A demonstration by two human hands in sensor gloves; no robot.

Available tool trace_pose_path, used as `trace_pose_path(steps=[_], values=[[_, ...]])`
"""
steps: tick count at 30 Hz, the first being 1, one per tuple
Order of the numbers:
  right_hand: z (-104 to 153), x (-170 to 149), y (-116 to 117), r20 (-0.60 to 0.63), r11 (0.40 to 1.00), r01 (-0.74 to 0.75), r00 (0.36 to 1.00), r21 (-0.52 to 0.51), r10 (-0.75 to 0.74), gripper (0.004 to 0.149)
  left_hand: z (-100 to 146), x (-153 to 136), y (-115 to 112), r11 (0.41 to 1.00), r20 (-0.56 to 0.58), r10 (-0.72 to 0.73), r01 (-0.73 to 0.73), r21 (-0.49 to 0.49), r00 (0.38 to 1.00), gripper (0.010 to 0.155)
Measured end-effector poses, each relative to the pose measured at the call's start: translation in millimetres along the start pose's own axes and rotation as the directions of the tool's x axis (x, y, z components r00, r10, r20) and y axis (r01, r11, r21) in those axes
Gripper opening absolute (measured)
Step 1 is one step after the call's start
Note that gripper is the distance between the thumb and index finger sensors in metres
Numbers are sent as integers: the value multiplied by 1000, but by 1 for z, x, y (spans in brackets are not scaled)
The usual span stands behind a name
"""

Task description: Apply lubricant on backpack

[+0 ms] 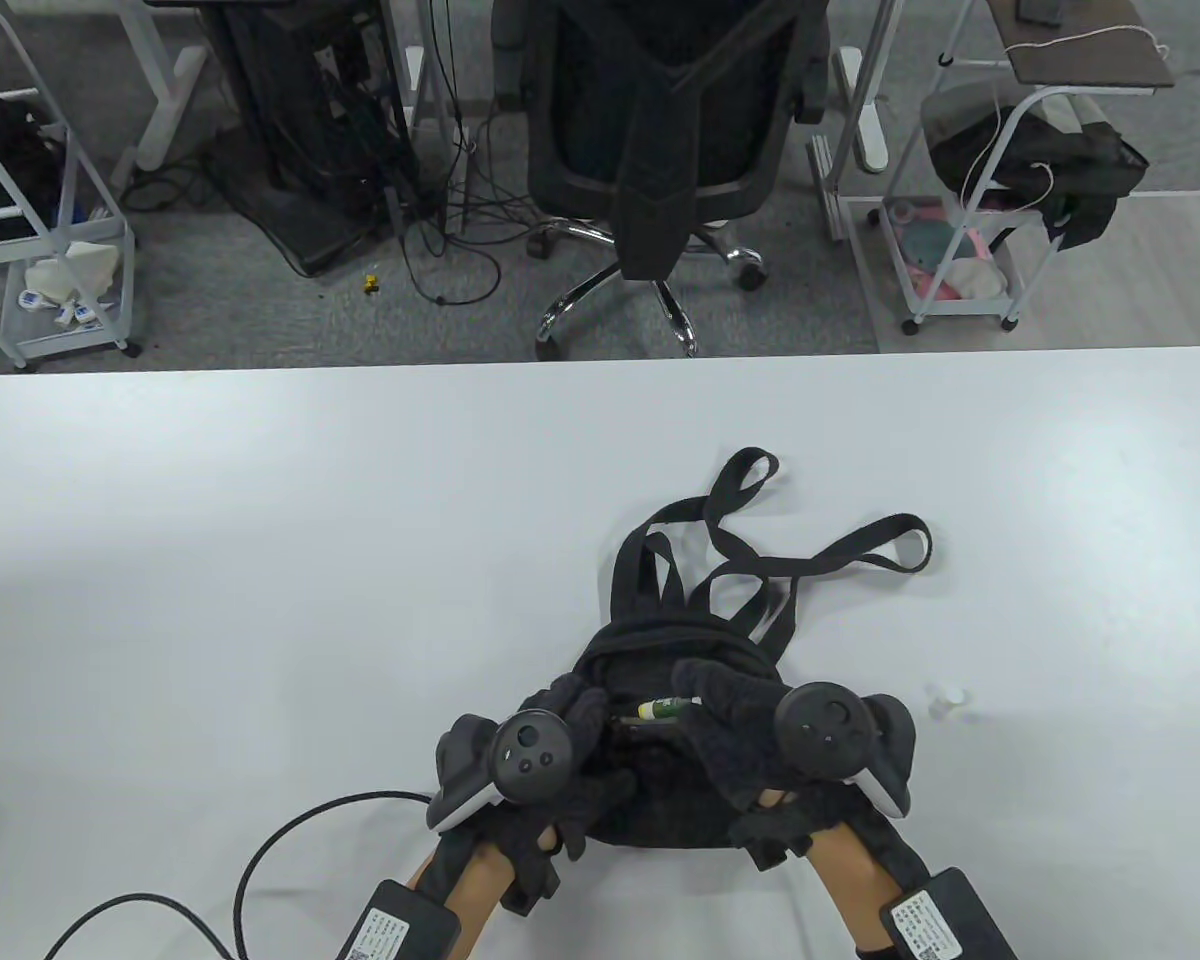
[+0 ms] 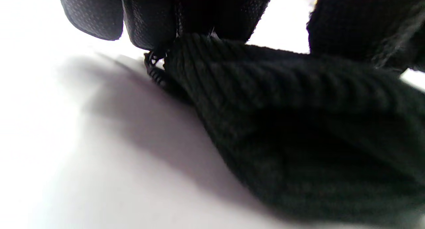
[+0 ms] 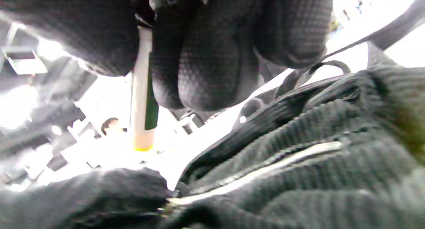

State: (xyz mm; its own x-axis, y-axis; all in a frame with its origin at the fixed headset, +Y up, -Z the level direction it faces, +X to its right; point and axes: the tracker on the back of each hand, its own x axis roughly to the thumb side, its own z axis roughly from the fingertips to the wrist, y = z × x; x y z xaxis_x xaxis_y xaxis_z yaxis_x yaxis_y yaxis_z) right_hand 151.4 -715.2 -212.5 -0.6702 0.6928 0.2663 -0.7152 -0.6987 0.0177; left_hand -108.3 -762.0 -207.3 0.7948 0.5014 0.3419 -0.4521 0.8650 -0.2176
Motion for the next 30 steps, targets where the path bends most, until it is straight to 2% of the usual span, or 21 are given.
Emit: trace_pose_path(steps=[4,8,11,12,14,16,18,21,24,30], values=[[3,-5,-6,-8,985,171,985,33,-170,44,6,-3,14,990,-12,58,-56,127,998,81],[6,-7,0,0,948,313,950,56,-314,45,16,-3,28,957,77,179,-192,219,981,80],[9,-9,10,-10,907,414,910,83,-415,48,20,-1,34,911,194,324,-360,202,926,82],[11,-9,13,-6,899,427,904,95,-428,49,21,1,33,878,239,399,-444,177,885,82],[13,-9,16,-4,894,438,898,94,-440,50,23,5,29,830,261,496,-540,138,829,83],[14,-7,18,-1,887,449,892,107,-451,50,24,10,27,825,267,502,-548,135,822,81],[16,-4,18,12,888,445,893,119,-449,51,25,15,27,837,265,465,-517,179,844,77],[19,0,18,34,895,429,900,123,-435,51,26,18,28,827,269,460,-518,218,846,67],[20,1,18,39,899,423,902,117,-430,51,27,20,27,837,274,459,-515,185,845,58],[19,3,19,46,905,403,910,134,-412,51,28,18,28,811,290,493,-554,189,820,57]])
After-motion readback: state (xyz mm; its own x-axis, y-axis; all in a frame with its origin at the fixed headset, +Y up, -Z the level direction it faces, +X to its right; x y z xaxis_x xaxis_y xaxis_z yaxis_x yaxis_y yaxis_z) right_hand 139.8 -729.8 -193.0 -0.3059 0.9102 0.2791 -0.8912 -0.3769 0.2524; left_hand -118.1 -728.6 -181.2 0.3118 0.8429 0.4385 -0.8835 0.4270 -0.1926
